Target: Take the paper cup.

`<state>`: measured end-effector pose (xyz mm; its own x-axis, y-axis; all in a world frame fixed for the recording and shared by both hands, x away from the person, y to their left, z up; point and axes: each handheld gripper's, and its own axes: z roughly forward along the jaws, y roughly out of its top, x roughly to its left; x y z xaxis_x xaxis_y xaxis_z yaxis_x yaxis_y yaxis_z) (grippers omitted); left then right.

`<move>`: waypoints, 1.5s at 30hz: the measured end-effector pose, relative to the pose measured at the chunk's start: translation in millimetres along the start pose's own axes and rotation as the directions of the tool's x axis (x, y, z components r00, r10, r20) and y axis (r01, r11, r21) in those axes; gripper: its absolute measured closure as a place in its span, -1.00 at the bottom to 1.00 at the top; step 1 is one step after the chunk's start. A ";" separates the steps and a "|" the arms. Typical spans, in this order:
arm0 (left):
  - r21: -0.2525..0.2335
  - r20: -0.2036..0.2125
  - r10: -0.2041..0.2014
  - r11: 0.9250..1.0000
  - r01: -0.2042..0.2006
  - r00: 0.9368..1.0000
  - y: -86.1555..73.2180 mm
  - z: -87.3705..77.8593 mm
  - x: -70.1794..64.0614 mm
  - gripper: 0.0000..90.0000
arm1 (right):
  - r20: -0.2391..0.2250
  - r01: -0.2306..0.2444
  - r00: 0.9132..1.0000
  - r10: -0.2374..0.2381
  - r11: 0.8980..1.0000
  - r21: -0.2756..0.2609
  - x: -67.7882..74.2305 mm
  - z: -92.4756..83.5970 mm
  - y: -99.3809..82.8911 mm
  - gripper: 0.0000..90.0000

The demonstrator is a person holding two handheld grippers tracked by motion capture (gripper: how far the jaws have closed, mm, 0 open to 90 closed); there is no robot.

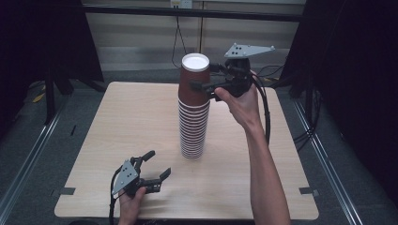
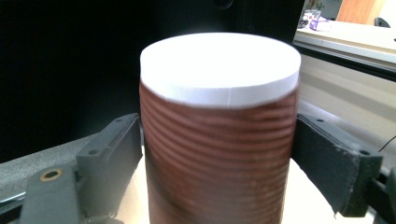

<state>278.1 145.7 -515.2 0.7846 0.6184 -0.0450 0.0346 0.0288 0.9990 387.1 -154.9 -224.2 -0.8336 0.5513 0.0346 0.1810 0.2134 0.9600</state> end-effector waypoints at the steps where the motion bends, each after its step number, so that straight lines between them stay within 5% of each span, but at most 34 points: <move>1: 0.000 0.000 0.001 1.000 -0.001 1.000 0.0 -0.1 0.1 -0.65 | 0.002 -0.001 1.000 0.001 1.000 -0.004 -0.3 0.4 1.2 -0.61; 17: -0.001 -0.001 0.001 1.000 -0.001 1.000 0.0 -0.1 -0.1 -0.65 | 0.013 -0.002 1.000 0.002 1.000 0.008 0.4 7.0 6.3 -0.54; 39: 0.002 0.000 0.002 1.000 -0.002 1.000 0.1 -0.2 0.1 -0.65 | 0.024 -0.004 1.000 0.008 0.991 -0.132 4.8 -9.4 19.7 -0.52; 45: 0.001 0.000 0.002 1.000 -0.002 1.000 0.0 -0.2 -0.1 -0.65 | 0.017 -0.009 1.000 0.012 0.991 -0.134 4.8 -11.3 21.8 -0.52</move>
<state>277.9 145.8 -515.2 0.7847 0.6183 -0.0433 0.0337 0.0273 0.9991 381.1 -156.7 -199.9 -0.8226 0.5671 0.0412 0.1175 0.0987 0.9882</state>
